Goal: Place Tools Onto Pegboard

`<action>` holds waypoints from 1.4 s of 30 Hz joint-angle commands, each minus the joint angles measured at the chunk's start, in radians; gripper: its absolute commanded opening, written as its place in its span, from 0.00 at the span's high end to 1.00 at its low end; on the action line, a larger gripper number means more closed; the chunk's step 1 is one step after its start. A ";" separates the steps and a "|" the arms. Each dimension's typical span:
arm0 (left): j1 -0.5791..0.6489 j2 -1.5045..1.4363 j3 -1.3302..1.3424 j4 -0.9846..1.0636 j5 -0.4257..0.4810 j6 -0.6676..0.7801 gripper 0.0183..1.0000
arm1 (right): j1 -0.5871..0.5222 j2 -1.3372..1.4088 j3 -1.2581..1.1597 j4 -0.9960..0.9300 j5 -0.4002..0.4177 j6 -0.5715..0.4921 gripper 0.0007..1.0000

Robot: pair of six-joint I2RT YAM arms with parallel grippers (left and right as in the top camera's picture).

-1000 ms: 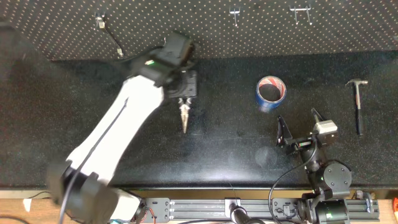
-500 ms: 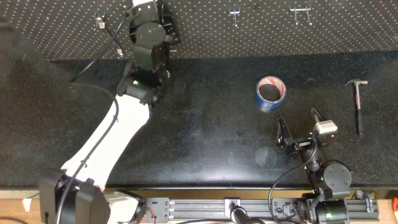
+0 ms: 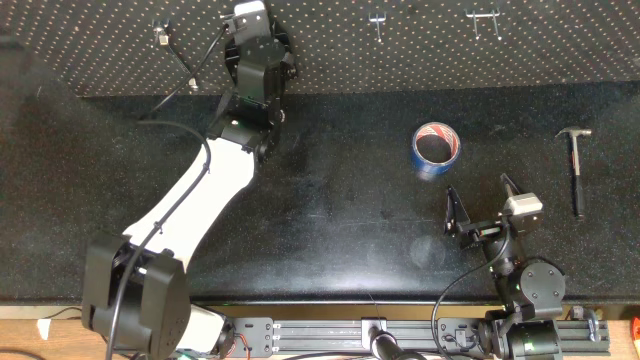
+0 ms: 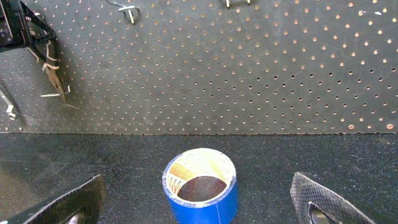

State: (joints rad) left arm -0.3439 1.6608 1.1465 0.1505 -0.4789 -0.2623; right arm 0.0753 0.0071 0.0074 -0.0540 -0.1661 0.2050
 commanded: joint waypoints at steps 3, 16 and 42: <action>0.003 0.023 0.021 -0.020 0.000 0.010 0.07 | 0.006 -0.006 -0.003 -0.005 0.001 0.011 0.02; 0.272 -1.164 -0.929 0.075 0.365 0.010 0.00 | 0.006 -0.006 -0.003 -0.005 0.001 0.011 0.02; 0.304 -1.658 -1.141 -0.231 0.510 0.241 0.00 | 0.013 -0.006 -0.003 0.011 -0.010 0.016 0.02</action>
State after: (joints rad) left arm -0.0345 0.0174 0.0071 -0.0731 0.0238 -0.0376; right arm 0.0799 0.0082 0.0101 -0.0547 -0.1631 0.2050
